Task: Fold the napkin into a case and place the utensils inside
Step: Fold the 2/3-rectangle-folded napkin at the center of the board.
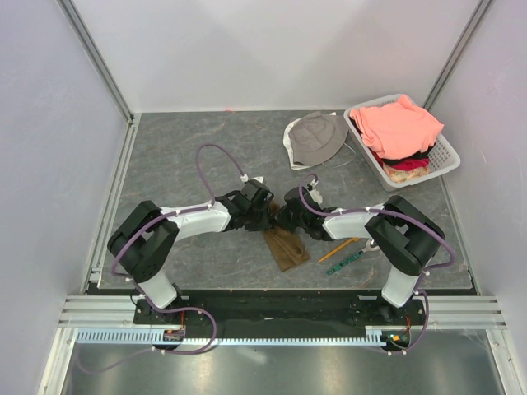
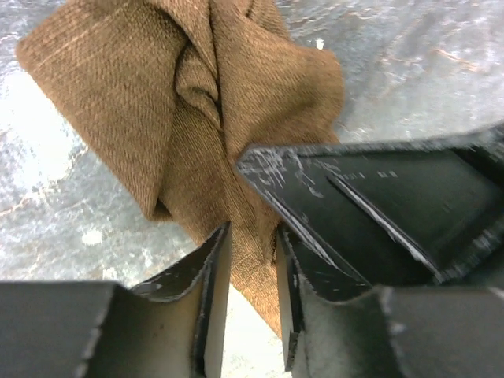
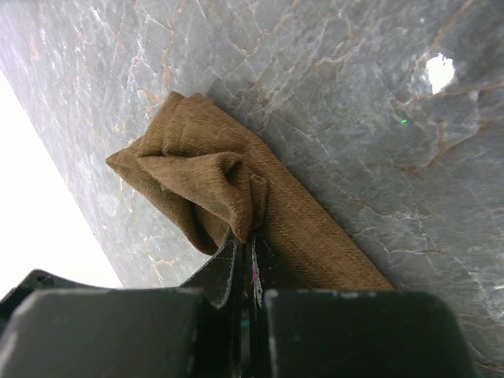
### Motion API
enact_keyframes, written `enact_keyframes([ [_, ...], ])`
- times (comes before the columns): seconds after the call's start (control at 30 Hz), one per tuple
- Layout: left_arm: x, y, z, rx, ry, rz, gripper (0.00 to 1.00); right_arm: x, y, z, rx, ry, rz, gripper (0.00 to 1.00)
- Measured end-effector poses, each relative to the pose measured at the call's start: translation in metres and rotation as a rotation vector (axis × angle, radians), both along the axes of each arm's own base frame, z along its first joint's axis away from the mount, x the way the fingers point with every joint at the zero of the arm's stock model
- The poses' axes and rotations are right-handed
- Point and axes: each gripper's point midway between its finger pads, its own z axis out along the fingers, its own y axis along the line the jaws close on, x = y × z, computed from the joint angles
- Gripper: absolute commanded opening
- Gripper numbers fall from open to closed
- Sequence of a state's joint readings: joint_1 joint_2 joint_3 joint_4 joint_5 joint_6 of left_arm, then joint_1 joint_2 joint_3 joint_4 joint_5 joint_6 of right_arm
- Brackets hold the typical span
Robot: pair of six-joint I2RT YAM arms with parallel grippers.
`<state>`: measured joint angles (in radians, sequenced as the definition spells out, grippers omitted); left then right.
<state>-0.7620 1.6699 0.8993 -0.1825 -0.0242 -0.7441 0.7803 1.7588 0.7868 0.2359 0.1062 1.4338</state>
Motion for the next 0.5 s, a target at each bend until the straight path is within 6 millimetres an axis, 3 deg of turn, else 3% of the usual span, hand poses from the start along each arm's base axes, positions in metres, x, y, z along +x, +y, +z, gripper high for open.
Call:
enact_keyframes([
  [0.1,0.002,-0.001,-0.003,0.006,0.006,0.004,0.19,-0.001,0.0,-0.001,0.0,0.007,0.001,0.05],
  [0.13,0.002,-0.001,-0.003,0.005,0.005,0.005,0.17,-0.001,0.0,0.0,0.0,0.007,0.001,0.19],
  [0.2,0.002,-0.001,-0.002,0.005,0.004,0.005,0.13,-0.002,-0.001,0.001,-0.005,0.004,0.007,0.29],
  [0.23,0.003,0.0,-0.003,0.011,0.004,0.009,0.1,-0.003,-0.001,0.002,-0.009,0.001,0.017,0.39],
  [0.37,0.005,0.003,-0.005,0.02,-0.002,0.023,0.09,-0.001,-0.003,0.009,-0.069,-0.032,0.083,0.56],
  [0.47,0.007,0.003,-0.005,0.018,-0.006,0.028,0.08,0.004,-0.008,0.017,-0.119,-0.074,0.147,0.62],
  [0.5,0.007,0.003,-0.005,0.015,-0.009,0.028,0.08,0.005,-0.01,0.021,-0.127,-0.087,0.17,0.71],
])
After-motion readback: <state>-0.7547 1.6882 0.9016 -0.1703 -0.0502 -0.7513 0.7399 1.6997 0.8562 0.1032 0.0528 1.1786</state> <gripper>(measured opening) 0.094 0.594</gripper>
